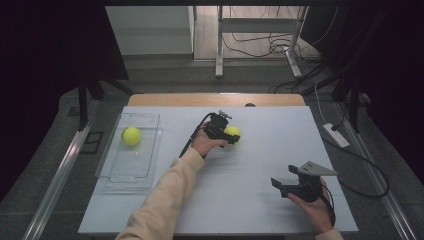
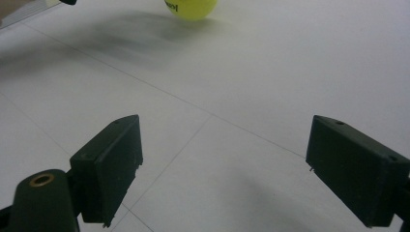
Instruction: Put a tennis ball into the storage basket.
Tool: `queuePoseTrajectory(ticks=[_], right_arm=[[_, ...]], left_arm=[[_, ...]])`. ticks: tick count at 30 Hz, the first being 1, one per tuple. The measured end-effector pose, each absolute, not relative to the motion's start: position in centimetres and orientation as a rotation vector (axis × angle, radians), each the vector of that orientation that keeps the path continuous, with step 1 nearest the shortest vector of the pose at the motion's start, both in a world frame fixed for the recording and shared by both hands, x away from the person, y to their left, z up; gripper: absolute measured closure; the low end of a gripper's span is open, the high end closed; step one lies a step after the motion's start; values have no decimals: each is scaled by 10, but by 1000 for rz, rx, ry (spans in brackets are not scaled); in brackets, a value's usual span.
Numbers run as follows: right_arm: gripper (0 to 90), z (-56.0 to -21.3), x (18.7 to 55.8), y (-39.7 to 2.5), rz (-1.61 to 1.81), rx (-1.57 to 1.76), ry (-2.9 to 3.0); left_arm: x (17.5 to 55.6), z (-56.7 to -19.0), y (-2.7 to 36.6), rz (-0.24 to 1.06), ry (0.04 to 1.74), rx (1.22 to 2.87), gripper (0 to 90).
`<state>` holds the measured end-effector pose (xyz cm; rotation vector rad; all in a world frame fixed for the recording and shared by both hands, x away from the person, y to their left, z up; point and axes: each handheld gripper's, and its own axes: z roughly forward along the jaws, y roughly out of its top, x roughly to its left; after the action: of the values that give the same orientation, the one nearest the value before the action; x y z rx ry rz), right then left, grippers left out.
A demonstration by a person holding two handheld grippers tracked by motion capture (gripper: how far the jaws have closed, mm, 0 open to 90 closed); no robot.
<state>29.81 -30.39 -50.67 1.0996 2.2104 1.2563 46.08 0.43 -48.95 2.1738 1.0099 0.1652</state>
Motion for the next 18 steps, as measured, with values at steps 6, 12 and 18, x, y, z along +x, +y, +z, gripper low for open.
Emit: queuePoseTrajectory(ticks=[6,12,18], right_arm=[[130,-507,298,-304,1255,1099,2210],[130,-507,298,-304,1254,1100,2209],[130,-507,298,-304,1253,1101,2209]], left_arm=[[456,-482,9,186,990,2164,285],[450,-475,14,215,971,2151,285],[444,-470,21,226,961,2135,285]])
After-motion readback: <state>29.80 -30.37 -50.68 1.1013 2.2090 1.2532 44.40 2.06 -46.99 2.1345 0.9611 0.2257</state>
